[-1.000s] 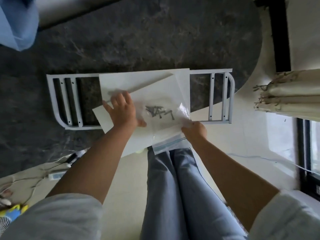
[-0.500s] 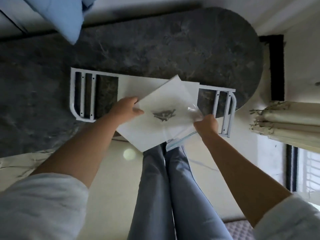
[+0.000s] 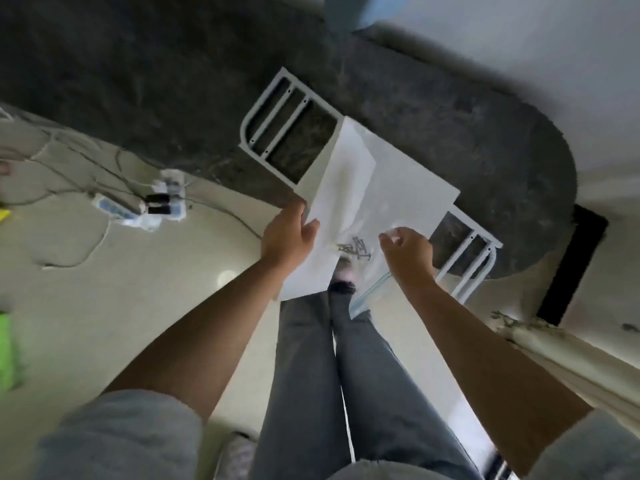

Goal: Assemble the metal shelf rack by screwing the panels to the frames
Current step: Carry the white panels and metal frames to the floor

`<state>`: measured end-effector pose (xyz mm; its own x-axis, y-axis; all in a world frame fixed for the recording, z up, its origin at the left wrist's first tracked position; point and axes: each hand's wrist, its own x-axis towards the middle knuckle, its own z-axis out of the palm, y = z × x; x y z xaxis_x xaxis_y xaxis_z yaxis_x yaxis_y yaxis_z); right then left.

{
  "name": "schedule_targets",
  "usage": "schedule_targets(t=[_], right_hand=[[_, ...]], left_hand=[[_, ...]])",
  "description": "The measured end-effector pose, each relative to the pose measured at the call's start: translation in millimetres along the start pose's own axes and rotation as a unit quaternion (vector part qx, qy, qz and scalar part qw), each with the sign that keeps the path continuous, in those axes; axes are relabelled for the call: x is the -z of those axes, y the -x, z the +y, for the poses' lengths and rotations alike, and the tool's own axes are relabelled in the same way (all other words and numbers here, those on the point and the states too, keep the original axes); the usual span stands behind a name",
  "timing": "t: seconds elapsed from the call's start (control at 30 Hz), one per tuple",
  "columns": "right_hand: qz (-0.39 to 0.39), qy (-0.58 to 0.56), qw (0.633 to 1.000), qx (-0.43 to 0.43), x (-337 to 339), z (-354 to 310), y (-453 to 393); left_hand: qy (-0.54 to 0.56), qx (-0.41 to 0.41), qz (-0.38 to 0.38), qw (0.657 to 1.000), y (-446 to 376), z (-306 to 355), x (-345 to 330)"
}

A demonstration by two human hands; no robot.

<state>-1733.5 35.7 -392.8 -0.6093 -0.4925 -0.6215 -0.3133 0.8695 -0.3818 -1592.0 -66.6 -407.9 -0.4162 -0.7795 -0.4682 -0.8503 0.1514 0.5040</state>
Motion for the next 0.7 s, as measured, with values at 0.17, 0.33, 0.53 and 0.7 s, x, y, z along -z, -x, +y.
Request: schedule_targets(t=[0.17, 0.33, 0.53, 0.7], right_hand=[[-0.078, 0.125, 0.985, 0.086, -35, -33, 31], [-0.128, 0.319, 0.902, 0.261, -95, -81, 85], [-0.154, 0.439, 0.803, 0.373, -196, -133, 172], [-0.180, 0.516, 0.727, 0.415, -298, -159, 262]], left_hand=[[0.084, 0.168, 0.120, 0.975, 77, -64, 6], [0.119, 0.335, 0.189, 0.916, 150, -152, 27], [0.133, 0.436, 0.205, 0.866, 257, -256, 34], [0.167, 0.500, 0.179, 0.831, 355, -341, 29]])
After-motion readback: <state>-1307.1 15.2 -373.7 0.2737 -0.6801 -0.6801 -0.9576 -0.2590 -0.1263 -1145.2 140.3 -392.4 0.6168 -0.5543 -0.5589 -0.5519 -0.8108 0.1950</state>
